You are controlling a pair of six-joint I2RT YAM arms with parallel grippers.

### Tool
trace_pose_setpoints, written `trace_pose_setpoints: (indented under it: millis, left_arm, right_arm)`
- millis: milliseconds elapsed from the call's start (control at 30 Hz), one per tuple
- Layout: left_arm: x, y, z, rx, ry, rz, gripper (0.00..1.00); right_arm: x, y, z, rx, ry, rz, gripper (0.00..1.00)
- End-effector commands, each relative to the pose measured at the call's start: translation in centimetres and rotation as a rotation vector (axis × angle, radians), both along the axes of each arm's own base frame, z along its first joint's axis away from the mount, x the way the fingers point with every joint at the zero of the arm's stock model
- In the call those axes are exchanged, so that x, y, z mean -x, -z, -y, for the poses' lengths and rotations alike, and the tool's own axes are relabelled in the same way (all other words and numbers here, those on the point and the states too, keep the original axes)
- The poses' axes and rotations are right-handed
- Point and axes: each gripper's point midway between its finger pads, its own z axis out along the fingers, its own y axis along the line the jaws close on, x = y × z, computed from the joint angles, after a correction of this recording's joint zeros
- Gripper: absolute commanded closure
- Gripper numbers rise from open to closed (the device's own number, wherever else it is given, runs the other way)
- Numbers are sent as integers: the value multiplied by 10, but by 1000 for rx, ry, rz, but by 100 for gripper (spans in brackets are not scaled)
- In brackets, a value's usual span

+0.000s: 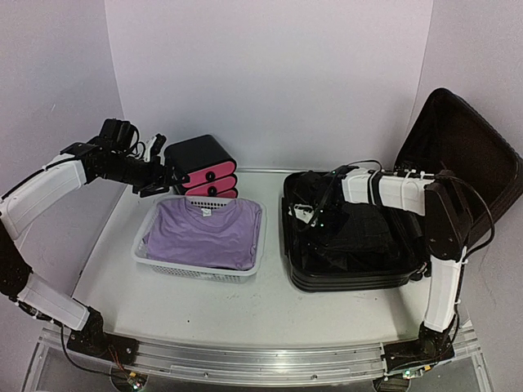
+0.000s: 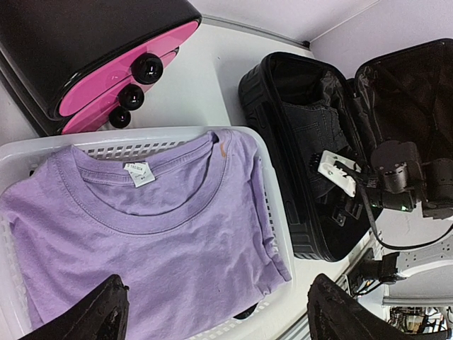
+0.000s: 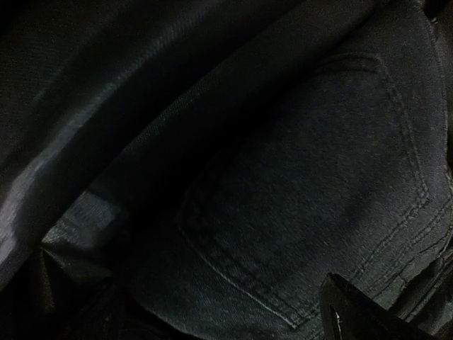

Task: Open, take out, and arrange the luggage

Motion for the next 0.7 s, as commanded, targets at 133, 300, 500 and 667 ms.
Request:
trace_pose_setpoints:
  millis: [133, 300, 500, 667]
  left_arm:
    - [-7, -29, 9, 59, 14, 69, 12]
    - [-9, -32, 10, 69, 16, 67, 12]
    - [-10, -34, 10, 68, 13, 69, 12]
    - [-11, -38, 12, 86, 13, 62, 12]
  right_arm:
    - [-15, 14, 0, 37, -27, 46, 2]
    - [-20, 28, 1, 68, -46, 49, 2]
    - [-33, 25, 1, 61, -46, 135, 13]
    - [-37, 11, -3, 17, -41, 172, 44]
